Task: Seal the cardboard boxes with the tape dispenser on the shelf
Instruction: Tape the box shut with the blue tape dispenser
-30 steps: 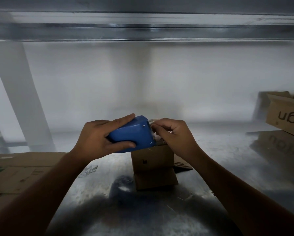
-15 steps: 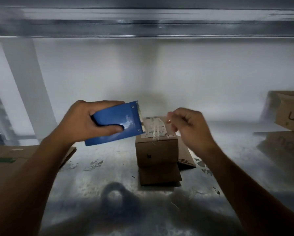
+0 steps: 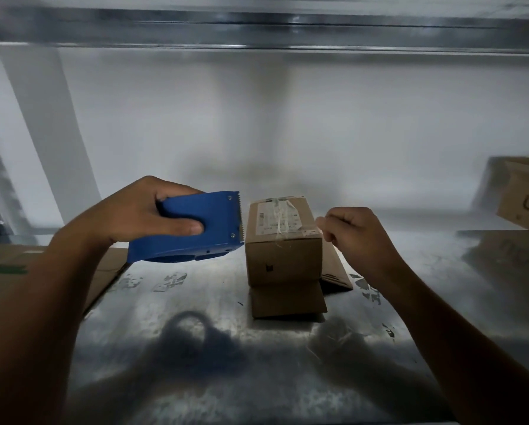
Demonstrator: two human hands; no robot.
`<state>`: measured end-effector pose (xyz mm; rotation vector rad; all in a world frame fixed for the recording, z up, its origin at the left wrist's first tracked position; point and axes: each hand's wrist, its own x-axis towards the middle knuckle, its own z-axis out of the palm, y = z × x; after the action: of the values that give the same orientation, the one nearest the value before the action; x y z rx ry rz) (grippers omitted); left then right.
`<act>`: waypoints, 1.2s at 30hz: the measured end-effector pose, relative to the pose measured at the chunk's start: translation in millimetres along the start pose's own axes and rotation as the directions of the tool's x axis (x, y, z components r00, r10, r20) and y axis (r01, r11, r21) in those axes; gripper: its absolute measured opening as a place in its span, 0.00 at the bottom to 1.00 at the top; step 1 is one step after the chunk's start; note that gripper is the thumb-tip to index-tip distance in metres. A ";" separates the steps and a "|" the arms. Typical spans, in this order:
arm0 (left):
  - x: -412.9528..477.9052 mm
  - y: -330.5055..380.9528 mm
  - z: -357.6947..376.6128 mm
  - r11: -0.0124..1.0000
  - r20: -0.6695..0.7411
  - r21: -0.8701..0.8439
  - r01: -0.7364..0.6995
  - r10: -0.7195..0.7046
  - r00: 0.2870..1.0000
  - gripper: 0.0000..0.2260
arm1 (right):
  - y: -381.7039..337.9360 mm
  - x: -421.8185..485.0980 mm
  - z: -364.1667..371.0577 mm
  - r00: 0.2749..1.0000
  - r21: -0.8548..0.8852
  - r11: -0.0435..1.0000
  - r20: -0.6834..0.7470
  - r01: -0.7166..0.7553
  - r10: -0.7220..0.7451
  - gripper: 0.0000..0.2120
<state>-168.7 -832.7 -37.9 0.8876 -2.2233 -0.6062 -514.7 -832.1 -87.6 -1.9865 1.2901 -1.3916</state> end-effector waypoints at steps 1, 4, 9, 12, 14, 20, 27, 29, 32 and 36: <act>1.0 -0.7 0.2 1.000 0.001 0.000 0.003 -0.003 1.000 0.19 | 0.2 0.8 -0.3 1.000 0.015 1.000 0.002 -0.019 0.019 0.20; -1.5 -3.4 -4.6 1.000 -0.018 0.009 0.005 -0.005 1.000 0.20 | 2.1 1.1 -6.7 0.997 0.095 0.993 -0.012 -0.069 0.070 0.21; -5.4 -11.2 -9.0 0.999 -0.015 0.013 0.036 -0.035 0.999 0.20 | 11.5 -0.6 -10.7 0.995 0.141 0.986 0.055 -0.091 0.084 0.22; -3.0 -12.1 -7.0 0.999 -0.007 0.020 0.033 -0.033 0.999 0.22 | 14.4 1.7 -12.0 0.996 0.154 0.985 0.043 -0.084 0.078 0.22; -3.0 -13.4 -7.0 0.999 -0.007 0.021 0.038 -0.038 0.999 0.23 | 16.4 2.6 -12.0 0.996 0.137 0.987 0.050 -0.082 0.075 0.23; -1.8 -22.7 -4.7 0.997 0.009 0.033 0.065 -0.065 0.998 0.20 | 25.7 3.6 -4.9 0.994 0.070 0.994 0.079 -0.085 0.079 0.23; 1.2 -33.6 -2.5 0.993 0.055 0.074 0.088 -0.092 0.994 0.20 | 38.3 5.0 -2.6 0.959 -0.007 0.994 0.260 -0.113 0.111 0.22; 2.1 -37.0 -1.4 0.993 0.052 0.072 0.091 -0.095 0.994 0.20 | 41.7 5.1 -3.5 0.938 -0.011 0.991 0.320 -0.133 0.130 0.24; 3.1 -40.2 0.6 0.993 0.046 0.074 0.087 -0.091 0.995 0.20 | 44.0 5.2 -4.0 0.902 -0.023 0.982 0.392 -0.188 0.182 0.25; 5.1 -42.9 4.5 0.991 0.048 0.101 0.083 -0.088 0.995 0.21 | 42.4 4.0 -3.4 0.909 -0.074 0.991 0.393 -0.115 0.135 0.25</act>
<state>-156.6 -864.1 -65.4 1.0326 -2.2883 -0.5688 -536.8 -856.0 -115.2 -2.0417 1.2416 -0.8432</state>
